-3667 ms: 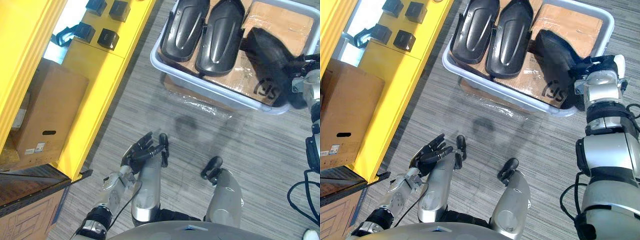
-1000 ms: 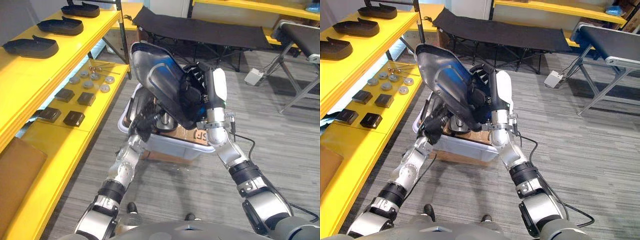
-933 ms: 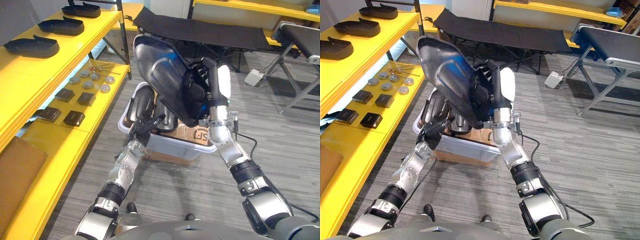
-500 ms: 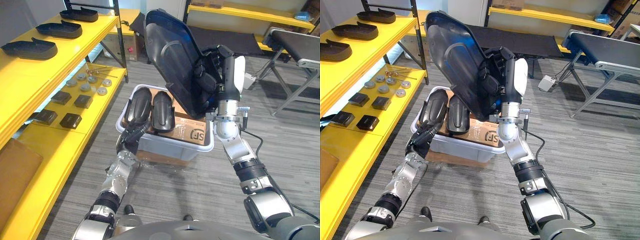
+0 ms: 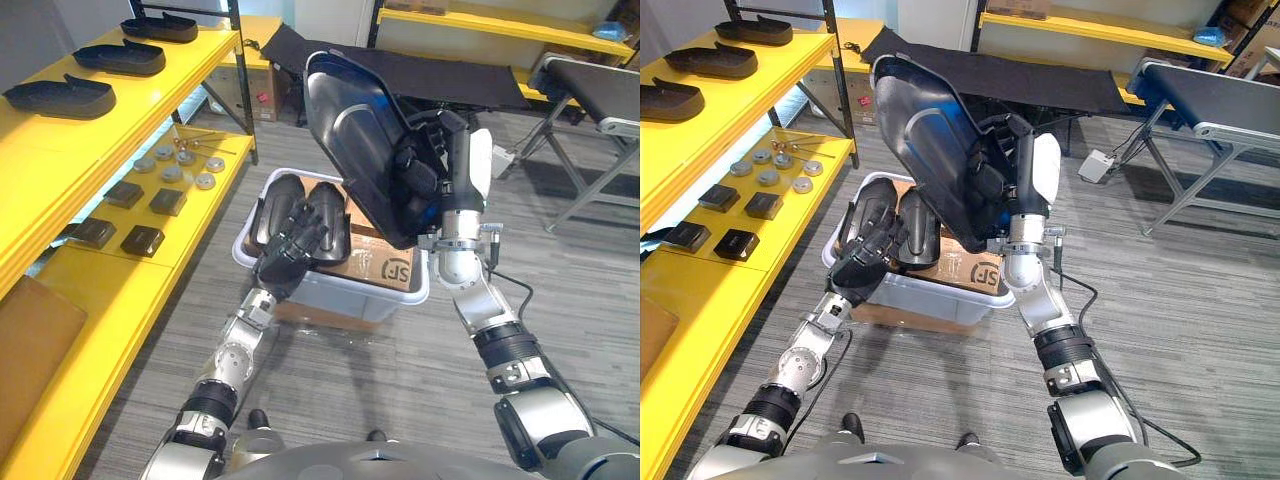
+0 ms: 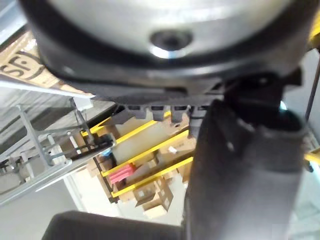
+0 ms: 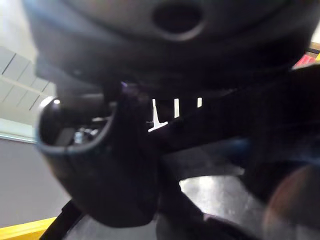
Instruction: Walk over and take three plastic housings, then place them on the shelf
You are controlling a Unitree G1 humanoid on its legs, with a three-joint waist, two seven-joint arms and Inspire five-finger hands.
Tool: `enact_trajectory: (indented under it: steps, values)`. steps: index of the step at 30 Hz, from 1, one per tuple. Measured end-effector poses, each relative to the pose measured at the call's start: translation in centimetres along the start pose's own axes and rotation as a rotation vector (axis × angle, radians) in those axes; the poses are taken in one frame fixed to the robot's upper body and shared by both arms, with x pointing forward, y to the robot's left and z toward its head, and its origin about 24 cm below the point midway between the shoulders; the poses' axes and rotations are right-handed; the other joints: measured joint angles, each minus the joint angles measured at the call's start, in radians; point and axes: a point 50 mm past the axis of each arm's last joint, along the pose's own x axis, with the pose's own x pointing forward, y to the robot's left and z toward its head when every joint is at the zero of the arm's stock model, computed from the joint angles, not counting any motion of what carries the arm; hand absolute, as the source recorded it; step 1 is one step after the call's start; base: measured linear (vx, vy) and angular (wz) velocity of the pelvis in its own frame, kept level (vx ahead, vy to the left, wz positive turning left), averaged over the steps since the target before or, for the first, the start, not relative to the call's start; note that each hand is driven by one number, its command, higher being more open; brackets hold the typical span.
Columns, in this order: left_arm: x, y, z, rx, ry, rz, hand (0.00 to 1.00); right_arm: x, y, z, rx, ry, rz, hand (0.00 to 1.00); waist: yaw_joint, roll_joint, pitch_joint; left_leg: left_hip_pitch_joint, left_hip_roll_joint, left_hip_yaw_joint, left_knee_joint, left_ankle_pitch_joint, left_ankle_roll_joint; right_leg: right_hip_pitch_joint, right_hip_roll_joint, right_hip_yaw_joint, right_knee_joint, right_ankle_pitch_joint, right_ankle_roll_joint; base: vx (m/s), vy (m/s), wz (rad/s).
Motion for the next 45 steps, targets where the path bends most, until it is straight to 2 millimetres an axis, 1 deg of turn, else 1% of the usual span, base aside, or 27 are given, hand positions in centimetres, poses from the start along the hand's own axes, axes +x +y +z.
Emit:
enact_trajectory:
  steps: [5,9,12,16,18,20,23,27,33,38,42,44,45]
  values:
    - [-0.7,-0.1,-0.5,-0.012,0.021,-0.046,1.00,0.2,-0.5,-0.3,0.023,0.030,-0.031,0.00,-0.002,0.006,-0.003,0.000,0.000,-0.001,0.000,0.000,0.000,0.000,0.000,0.000,0.000,0.000,0.000,0.00,0.000,0.00]
    - [-0.3,-0.8,-0.6,-0.001,0.027,-0.094,1.00,0.0,-0.4,-0.7,0.017,0.048,-0.026,0.00,-0.001,0.010,-0.005,0.000,0.001,-0.006,0.000,0.000,0.000,-0.001,0.001,-0.002,0.000,0.000,0.000,0.00,0.000,0.00]
    - [0.2,-1.6,-0.6,0.082,0.066,-0.103,1.00,-0.2,-0.2,-0.8,0.014,0.059,-0.013,0.00,0.001,0.013,-0.008,0.000,0.001,-0.007,0.000,0.000,0.000,-0.002,0.001,-0.004,0.000,0.000,0.000,0.00,0.000,0.00]
    - [0.6,-1.7,-0.9,0.202,0.109,-0.016,1.00,-0.7,0.6,-0.7,0.016,0.057,0.024,0.00,0.001,0.020,-0.012,0.000,0.000,-0.009,0.000,0.000,0.000,-0.002,0.001,-0.005,0.000,0.000,0.000,0.00,0.000,0.00]
    - [0.6,-1.5,-1.0,0.267,0.127,0.048,1.00,-1.3,1.3,-0.7,0.012,0.061,0.072,0.00,0.001,0.024,-0.014,0.000,0.000,-0.010,0.000,0.000,0.000,-0.002,0.001,-0.005,0.000,-0.001,-0.001,0.00,0.000,0.00]
    - [0.7,-1.5,-1.0,0.297,0.131,0.080,1.00,-2.0,1.9,-0.8,0.009,0.072,0.104,0.00,0.001,0.025,-0.014,-0.001,0.000,-0.011,0.000,0.000,0.000,-0.002,0.001,-0.007,0.000,-0.001,-0.001,0.00,0.000,0.00]
    - [1.1,-2.2,-0.6,0.357,0.129,0.082,1.00,-2.9,3.0,-0.6,0.032,0.090,0.139,0.00,0.001,0.025,-0.015,-0.002,-0.001,-0.012,0.000,0.000,0.000,-0.002,0.001,-0.008,0.000,-0.001,-0.001,0.00,0.000,0.00]
    - [1.7,-3.5,-0.8,0.395,0.127,0.055,1.00,-3.6,4.2,-0.2,0.046,0.086,0.193,0.00,0.002,0.025,-0.015,-0.003,-0.004,-0.015,0.000,0.000,0.000,-0.002,-0.002,-0.011,0.000,-0.001,-0.001,0.00,0.000,0.01]
    - [2.0,-4.1,-1.3,0.389,0.128,0.059,1.00,-5.3,5.6,-0.2,0.072,0.115,0.253,0.00,-0.001,0.025,-0.015,-0.005,-0.006,-0.016,0.000,-0.001,-0.001,-0.004,-0.004,-0.014,0.000,-0.002,-0.001,0.00,0.000,0.00]
    - [2.3,-4.9,-1.2,0.263,0.087,0.034,1.00,-7.2,6.2,-1.0,0.069,0.170,0.295,0.00,-0.001,0.025,-0.015,-0.010,-0.007,-0.018,0.000,-0.001,-0.001,-0.008,-0.005,-0.016,0.000,-0.002,-0.001,0.00,0.000,0.00]
    - [2.3,-4.9,-1.2,0.176,0.066,0.033,1.00,-7.7,6.6,-0.9,0.087,0.189,0.287,0.00,-0.011,0.022,-0.026,-0.019,-0.007,-0.017,0.003,0.000,0.000,-0.017,-0.005,-0.015,0.000,-0.001,-0.001,0.00,0.000,0.00]
    - [2.4,-5.0,-1.1,0.168,0.062,0.037,1.00,-7.8,6.6,-0.8,0.089,0.189,0.279,0.00,-0.012,0.018,-0.032,-0.019,-0.007,-0.017,0.003,0.000,0.000,-0.017,-0.005,-0.015,0.000,-0.001,-0.001,0.00,0.000,0.00]
    - [2.5,-5.2,-1.0,0.170,0.054,0.050,0.00,-7.8,6.5,-0.8,0.089,0.188,0.273,0.00,-0.013,0.016,-0.034,-0.019,-0.007,-0.017,0.003,0.000,0.000,-0.017,-0.005,-0.015,0.000,-0.001,-0.001,0.00,0.000,0.00]
